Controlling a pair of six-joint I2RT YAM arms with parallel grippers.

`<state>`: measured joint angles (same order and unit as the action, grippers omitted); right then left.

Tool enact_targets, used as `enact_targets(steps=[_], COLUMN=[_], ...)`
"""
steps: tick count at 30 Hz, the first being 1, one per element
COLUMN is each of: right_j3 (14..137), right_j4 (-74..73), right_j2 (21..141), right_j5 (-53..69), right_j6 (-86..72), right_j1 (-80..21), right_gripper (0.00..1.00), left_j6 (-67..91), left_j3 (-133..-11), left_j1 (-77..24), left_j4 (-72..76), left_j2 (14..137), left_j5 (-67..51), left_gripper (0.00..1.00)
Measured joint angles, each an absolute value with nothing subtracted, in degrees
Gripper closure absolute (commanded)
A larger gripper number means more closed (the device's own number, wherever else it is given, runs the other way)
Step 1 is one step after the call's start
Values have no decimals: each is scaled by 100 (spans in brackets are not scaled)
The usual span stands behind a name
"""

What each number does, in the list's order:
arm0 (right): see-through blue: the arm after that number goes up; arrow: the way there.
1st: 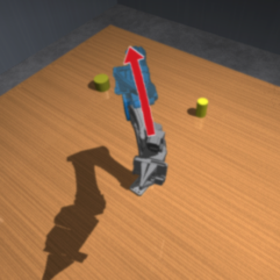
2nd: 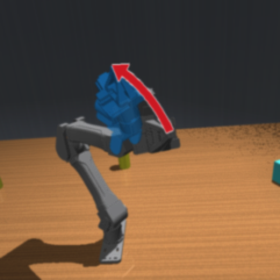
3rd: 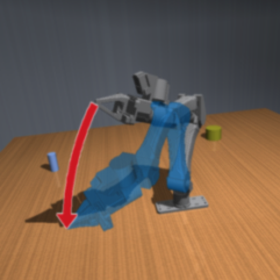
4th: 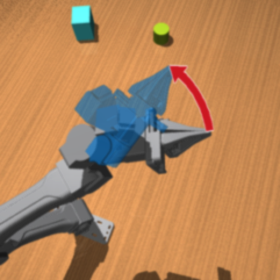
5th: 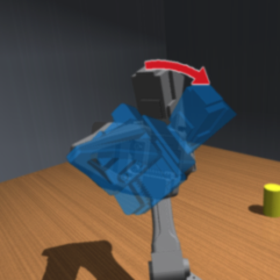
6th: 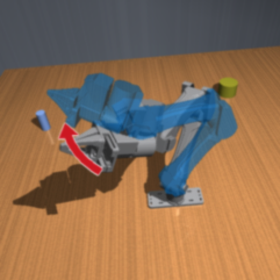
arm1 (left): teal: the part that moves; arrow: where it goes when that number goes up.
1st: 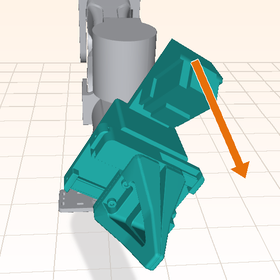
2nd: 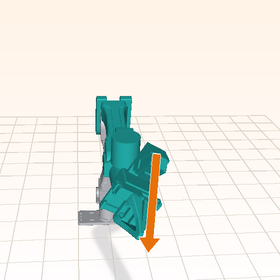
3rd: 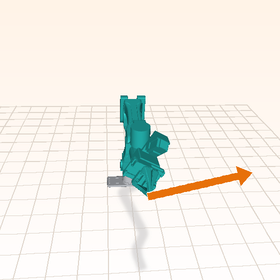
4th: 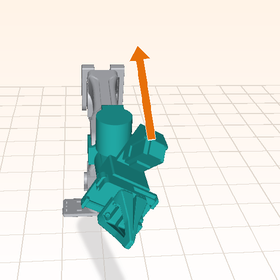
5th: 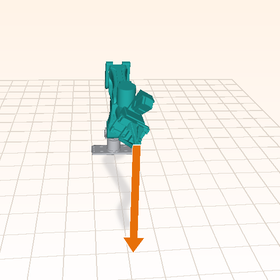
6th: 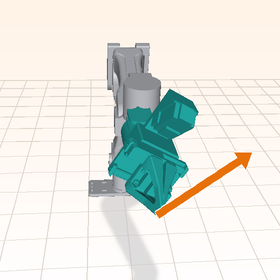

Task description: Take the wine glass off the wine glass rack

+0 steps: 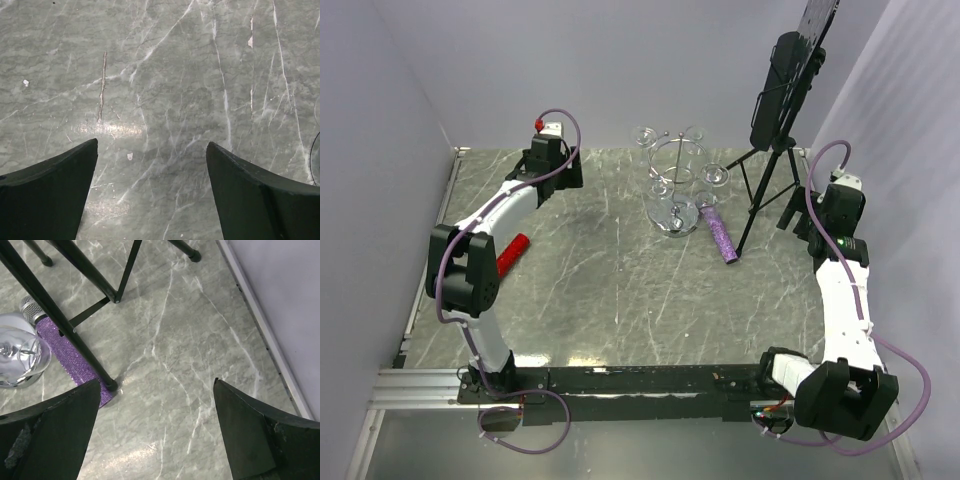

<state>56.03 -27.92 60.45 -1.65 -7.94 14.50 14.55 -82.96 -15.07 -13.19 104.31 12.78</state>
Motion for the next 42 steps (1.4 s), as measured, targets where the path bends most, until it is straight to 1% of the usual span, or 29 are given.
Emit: enact_targets(steps=[5, 6, 8, 13, 20, 26, 30, 34, 37, 39, 42], right_j3=[5531, 5481, 5371, 5127, 4674, 4058, 3789, 3782, 3782, 3782, 3817], right_j4=[-2775, -2766, -2773, -2759, -2759, -2773, -2882, -2961, -2985, -2982, -2978], right_j2=[6010, 5981, 5913, 5739, 5282, 4718, 4431, 4504, 4641, 4772, 4982], right_j5=[-82, -73, -10, 143, 683, 1461, 1900, 2029, 2086, 2108, 2123], right_j6=[-803, -790, -727, -429, 373, 1621, 2523, 3168, 3435, 3557, 3605], right_j1=[1450, 1450, 1450, 1450, 1450, 1376, 993, 220, -301, -554, -781], right_gripper=[0, 0, 0, 0, 0, 0, 1, 1, 0, 0, 0], left_j6=[1472, 1466, 1441, 1219, 1142, 1050, 840, 545, 327, 158, -102], left_j3=[-8285, -8270, -8250, -8154, -8149, -7964, -7338, -7035, -6967, -6956, -6866], left_j1=[-1507, -1507, -1507, -1498, -1498, -1496, -1494, -1494, -1494, -1492, -1476], left_j4=[-1313, -1313, -1334, -1535, -1619, -1509, -1260, -1070, -980, -943, -880], left_j2=[10429, 10429, 10425, 10274, 10173, 10095, 9734, 9472, 9345, 9275, 9111], left_j5=[1240, 1199, 1066, 158, -764, -1411, -1986, -2477, -2749, -2902, -3229], left_gripper=[4, 1, 0, 0, 0, 0, 0, 0, 3, 4, 0])
